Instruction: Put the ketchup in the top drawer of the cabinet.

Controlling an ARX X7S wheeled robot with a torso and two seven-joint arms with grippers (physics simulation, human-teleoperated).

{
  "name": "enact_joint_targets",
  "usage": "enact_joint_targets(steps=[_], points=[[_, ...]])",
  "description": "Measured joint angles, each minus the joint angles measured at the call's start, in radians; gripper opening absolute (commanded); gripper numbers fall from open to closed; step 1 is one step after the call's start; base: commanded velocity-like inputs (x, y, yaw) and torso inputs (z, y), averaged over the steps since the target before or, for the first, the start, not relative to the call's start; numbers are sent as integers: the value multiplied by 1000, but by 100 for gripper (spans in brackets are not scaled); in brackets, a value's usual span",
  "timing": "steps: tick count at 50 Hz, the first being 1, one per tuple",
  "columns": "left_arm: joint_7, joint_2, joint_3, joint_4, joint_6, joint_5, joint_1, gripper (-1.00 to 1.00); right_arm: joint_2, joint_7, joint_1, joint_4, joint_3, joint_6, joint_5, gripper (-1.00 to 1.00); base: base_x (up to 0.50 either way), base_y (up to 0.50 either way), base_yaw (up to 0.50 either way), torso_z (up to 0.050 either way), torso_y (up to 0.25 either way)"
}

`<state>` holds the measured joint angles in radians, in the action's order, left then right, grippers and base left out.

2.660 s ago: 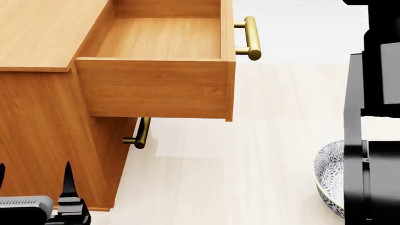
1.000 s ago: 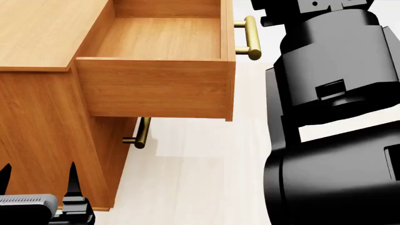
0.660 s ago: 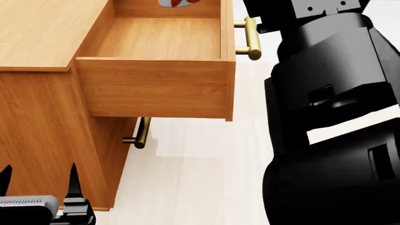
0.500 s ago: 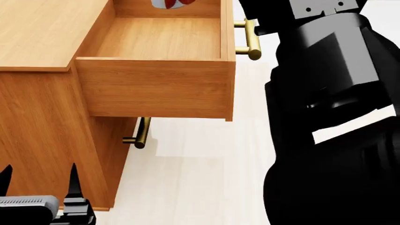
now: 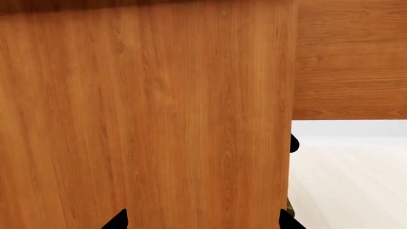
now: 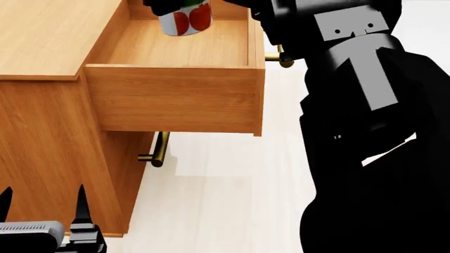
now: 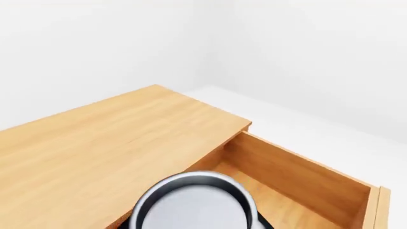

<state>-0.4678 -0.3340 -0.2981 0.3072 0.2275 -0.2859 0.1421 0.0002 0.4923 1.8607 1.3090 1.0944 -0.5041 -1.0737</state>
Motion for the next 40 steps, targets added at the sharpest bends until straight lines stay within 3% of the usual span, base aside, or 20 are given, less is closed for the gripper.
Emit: enact_joint_targets(steps=[23, 40], points=[[-5, -3, -6, -4, -7, -1, -1, 100, 0, 22, -59, 0, -201, -14, 122, -100, 0, 0, 0, 1, 0], [-9, -6, -8, -6, -10, -3, -1, 100, 0, 30, -92, 0, -214, -4, 130, -100, 0, 0, 0, 0, 1]])
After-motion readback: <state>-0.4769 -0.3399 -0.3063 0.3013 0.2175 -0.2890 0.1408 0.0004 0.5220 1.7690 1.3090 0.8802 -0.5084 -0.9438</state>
